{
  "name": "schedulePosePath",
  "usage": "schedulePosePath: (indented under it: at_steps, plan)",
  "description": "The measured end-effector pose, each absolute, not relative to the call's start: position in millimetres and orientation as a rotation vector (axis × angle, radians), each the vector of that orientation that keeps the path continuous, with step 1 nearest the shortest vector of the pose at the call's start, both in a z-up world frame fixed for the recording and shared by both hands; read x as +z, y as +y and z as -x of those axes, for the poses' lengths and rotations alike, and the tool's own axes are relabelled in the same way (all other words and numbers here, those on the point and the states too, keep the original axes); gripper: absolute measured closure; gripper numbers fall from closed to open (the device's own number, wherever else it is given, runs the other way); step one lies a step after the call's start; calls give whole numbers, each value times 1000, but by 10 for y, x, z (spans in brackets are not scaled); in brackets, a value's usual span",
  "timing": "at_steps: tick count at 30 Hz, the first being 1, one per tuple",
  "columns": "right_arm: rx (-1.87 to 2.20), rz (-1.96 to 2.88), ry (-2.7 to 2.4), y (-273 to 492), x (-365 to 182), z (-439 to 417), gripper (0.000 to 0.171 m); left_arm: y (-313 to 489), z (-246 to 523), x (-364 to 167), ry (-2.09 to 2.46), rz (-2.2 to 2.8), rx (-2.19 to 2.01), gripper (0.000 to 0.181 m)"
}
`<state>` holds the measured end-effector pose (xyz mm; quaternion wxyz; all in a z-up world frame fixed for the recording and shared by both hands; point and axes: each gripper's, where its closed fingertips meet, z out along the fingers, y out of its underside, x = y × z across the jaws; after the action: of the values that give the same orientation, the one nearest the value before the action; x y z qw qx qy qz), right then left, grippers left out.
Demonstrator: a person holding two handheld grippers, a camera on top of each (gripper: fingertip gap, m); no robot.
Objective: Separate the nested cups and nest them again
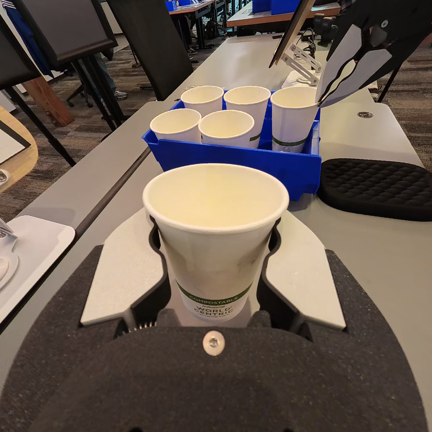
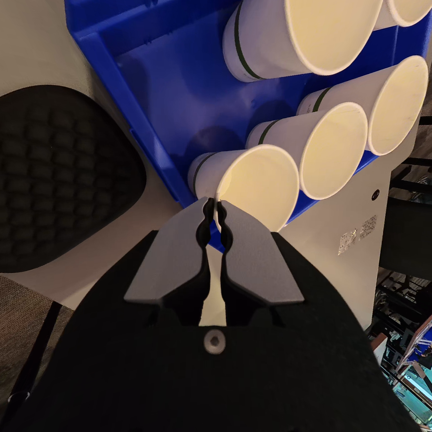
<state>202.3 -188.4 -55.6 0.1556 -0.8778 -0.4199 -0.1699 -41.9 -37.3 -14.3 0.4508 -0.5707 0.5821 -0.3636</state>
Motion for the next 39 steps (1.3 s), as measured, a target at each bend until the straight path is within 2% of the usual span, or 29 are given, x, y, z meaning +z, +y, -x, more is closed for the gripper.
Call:
schedulePosePath:
  at_steps: [24, 30, 34, 39]
  plan:
    - [-511, 2561, -1204, -1914, -585, -2144, 168, -386, 416, -136, 1443, 1407, -898, 89]
    - [-451, 2493, -1148, -1846, -387, -2052, 153, -387, 414, -136, 1443, 1407, -899, 89]
    - [-387, 2353, -1159, -1699, -9, -1703, 154, -392, 405, -147, 1446, 1407, -898, 88]
    - [-224, 2082, -1356, -1472, 359, -677, 155, -431, 387, -175, 1464, 1405, -901, 89]
